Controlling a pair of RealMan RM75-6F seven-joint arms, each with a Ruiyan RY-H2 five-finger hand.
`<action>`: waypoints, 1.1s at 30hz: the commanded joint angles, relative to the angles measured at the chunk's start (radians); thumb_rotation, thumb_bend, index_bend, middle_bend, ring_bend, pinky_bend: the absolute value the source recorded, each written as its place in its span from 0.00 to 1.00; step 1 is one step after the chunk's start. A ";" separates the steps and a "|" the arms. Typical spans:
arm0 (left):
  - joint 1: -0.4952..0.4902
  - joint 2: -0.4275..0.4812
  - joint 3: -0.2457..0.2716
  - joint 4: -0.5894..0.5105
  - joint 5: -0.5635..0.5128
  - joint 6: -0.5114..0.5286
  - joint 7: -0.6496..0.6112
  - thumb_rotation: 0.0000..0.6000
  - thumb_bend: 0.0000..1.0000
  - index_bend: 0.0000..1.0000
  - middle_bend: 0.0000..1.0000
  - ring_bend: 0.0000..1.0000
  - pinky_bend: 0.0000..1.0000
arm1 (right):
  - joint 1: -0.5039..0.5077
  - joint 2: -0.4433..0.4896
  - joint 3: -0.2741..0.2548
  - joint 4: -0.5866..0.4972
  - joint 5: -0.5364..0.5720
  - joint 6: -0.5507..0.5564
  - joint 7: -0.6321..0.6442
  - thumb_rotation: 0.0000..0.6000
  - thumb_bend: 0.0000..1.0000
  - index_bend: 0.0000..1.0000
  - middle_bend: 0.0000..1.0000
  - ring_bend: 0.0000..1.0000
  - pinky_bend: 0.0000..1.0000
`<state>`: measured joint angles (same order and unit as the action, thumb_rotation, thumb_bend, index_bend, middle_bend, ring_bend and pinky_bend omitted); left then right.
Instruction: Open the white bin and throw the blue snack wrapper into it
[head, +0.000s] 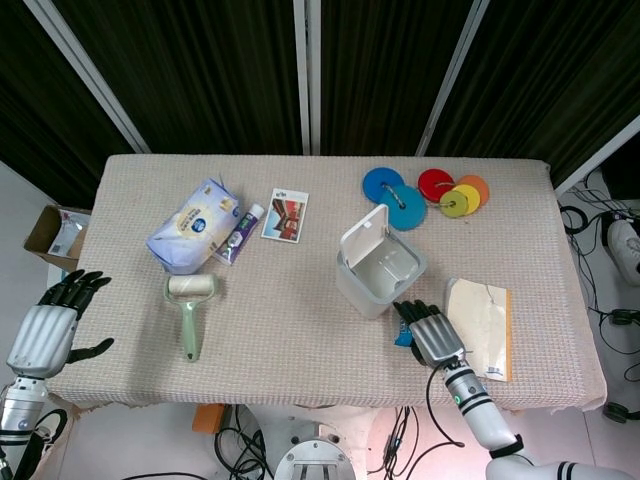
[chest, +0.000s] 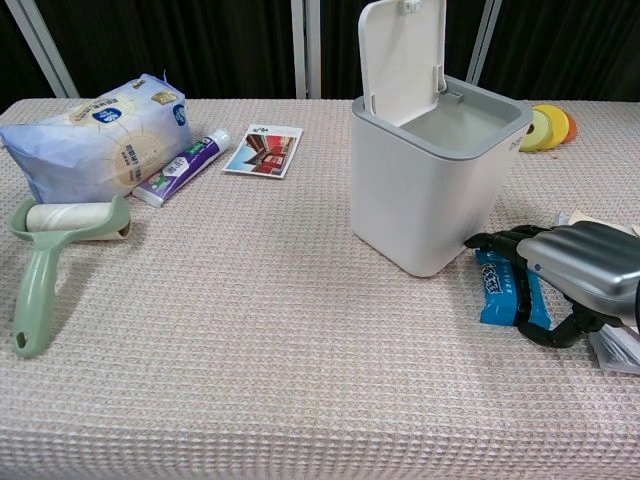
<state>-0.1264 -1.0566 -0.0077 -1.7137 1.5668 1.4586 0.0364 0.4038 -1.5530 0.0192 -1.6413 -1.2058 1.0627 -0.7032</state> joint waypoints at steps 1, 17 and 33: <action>0.000 0.002 0.000 -0.003 -0.005 -0.003 0.002 1.00 0.02 0.18 0.14 0.09 0.23 | 0.003 -0.002 -0.003 0.003 0.000 0.004 -0.002 1.00 0.26 0.17 0.21 0.26 0.47; -0.001 0.005 0.001 -0.009 -0.009 -0.010 0.006 1.00 0.02 0.18 0.14 0.09 0.23 | -0.007 0.002 -0.015 0.018 -0.081 0.091 0.048 1.00 0.37 0.58 0.47 0.48 0.69; -0.002 0.003 0.002 -0.012 -0.006 -0.011 0.014 1.00 0.02 0.18 0.14 0.09 0.23 | -0.056 0.205 0.038 -0.224 -0.340 0.347 0.121 1.00 0.35 0.61 0.50 0.50 0.70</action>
<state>-0.1286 -1.0534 -0.0058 -1.7252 1.5601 1.4473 0.0496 0.3433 -1.3626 0.0274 -1.8465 -1.5338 1.3987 -0.5986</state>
